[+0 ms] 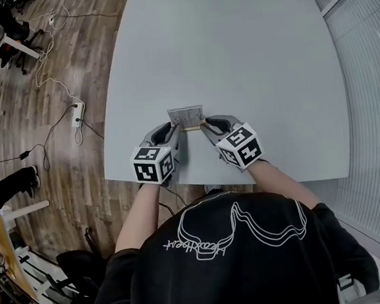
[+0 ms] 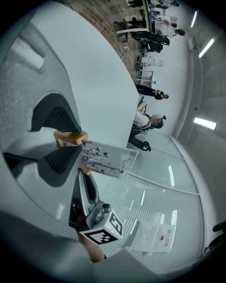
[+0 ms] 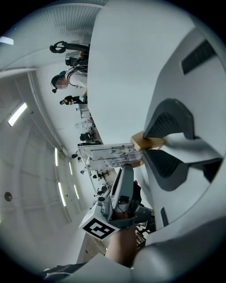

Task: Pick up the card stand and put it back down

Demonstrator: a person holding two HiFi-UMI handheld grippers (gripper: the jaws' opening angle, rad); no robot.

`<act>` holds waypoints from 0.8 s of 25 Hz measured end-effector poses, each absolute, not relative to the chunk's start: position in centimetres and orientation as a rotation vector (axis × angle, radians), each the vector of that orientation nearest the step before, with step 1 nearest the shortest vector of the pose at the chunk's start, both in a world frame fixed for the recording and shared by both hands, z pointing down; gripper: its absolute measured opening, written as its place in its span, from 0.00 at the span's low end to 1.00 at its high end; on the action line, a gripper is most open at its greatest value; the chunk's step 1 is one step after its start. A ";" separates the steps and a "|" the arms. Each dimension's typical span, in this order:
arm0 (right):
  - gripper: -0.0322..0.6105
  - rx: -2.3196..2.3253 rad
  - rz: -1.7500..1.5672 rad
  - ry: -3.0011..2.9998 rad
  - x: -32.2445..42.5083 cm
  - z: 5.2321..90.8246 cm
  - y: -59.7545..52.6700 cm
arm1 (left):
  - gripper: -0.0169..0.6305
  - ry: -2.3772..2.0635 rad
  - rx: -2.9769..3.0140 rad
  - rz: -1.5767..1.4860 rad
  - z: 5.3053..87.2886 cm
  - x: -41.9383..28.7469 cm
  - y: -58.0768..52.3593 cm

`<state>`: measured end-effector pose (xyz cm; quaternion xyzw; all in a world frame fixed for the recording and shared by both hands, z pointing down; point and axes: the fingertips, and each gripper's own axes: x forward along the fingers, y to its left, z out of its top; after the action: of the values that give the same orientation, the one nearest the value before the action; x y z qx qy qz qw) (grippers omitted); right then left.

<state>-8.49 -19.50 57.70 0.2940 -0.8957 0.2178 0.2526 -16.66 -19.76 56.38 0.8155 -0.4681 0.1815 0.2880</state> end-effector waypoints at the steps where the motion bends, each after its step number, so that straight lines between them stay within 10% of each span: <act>1: 0.19 0.800 0.590 -2.436 -8.4 57.7 -19.6 | 0.19 -1.247 2.176 0.489 56.4 -16.6 -19.8; 20: 0.17 0.814 0.658 -2.465 -7.3 57.2 -20.1 | 0.16 -1.256 2.164 0.561 55.5 -15.6 -19.9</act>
<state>-7.29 -20.12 57.20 0.2959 -0.8958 0.2391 0.2299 -15.55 -19.88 55.50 0.8090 -0.4695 0.2097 0.2850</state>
